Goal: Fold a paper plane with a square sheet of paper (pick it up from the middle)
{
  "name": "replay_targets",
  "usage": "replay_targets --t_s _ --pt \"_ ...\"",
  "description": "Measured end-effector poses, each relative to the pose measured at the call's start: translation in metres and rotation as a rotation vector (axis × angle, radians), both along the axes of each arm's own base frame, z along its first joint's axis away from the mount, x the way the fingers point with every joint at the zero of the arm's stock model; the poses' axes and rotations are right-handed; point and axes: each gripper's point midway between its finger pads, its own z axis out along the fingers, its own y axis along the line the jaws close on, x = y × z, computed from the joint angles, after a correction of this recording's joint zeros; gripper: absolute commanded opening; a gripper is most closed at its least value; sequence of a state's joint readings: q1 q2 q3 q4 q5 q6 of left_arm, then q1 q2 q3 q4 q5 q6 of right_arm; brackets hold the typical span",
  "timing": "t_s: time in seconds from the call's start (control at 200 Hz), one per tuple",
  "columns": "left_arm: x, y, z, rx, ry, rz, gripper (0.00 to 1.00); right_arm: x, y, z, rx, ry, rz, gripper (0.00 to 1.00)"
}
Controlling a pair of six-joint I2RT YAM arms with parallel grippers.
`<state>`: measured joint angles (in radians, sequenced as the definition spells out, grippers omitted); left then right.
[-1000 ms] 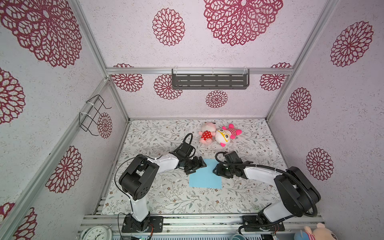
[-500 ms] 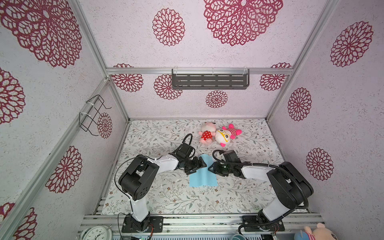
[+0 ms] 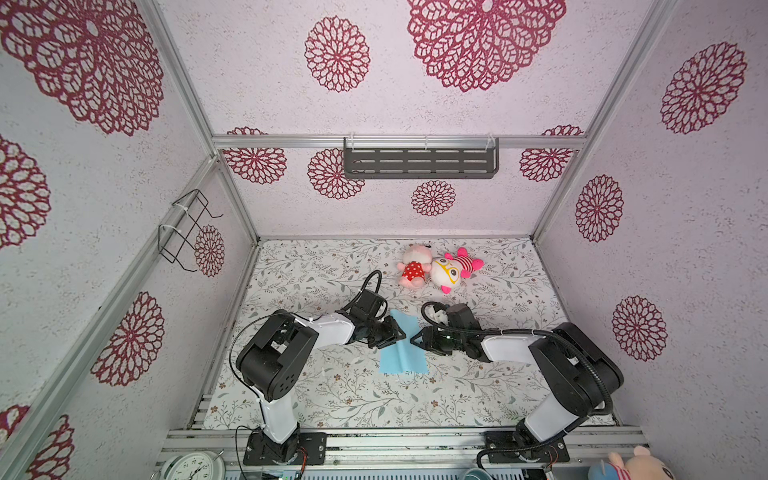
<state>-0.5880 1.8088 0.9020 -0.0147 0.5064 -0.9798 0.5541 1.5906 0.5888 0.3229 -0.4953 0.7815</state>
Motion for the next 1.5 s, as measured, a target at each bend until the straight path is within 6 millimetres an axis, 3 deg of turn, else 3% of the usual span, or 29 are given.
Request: replay_targets --t_s 0.15,0.31,0.445,0.555,0.911,1.061,1.161,1.276,1.501 --pt "0.009 0.004 0.028 -0.107 -0.077 -0.004 0.28 0.008 -0.019 0.028 0.053 -0.086 -0.052 0.65" --pt "0.016 0.007 0.067 -0.242 -0.166 -0.024 0.29 0.018 -0.018 0.05 0.122 -0.137 -0.043 0.74" --pt "0.019 0.007 0.084 -0.312 -0.201 -0.04 0.29 0.015 -0.007 0.058 0.186 -0.138 0.01 0.73" --pt "0.017 0.004 0.089 -0.34 -0.202 -0.057 0.29 0.018 0.002 0.065 0.236 -0.133 0.041 0.64" --pt "0.009 0.006 0.068 -0.306 -0.139 -0.083 0.29 0.02 0.008 0.066 0.258 -0.123 0.065 0.46" --pt "0.006 0.007 0.057 -0.273 -0.109 -0.096 0.3 0.02 0.008 0.064 0.256 -0.115 0.065 0.26" --pt "0.006 0.008 0.05 -0.256 -0.096 -0.099 0.36 0.022 0.009 0.058 0.248 -0.099 0.063 0.14" --pt "0.006 0.01 0.042 -0.234 -0.078 -0.093 0.47 0.024 0.013 0.049 0.232 -0.081 0.067 0.07" --pt "0.01 0.027 0.022 -0.131 -0.057 -0.038 0.68 0.024 0.02 0.023 0.184 -0.028 0.058 0.04"
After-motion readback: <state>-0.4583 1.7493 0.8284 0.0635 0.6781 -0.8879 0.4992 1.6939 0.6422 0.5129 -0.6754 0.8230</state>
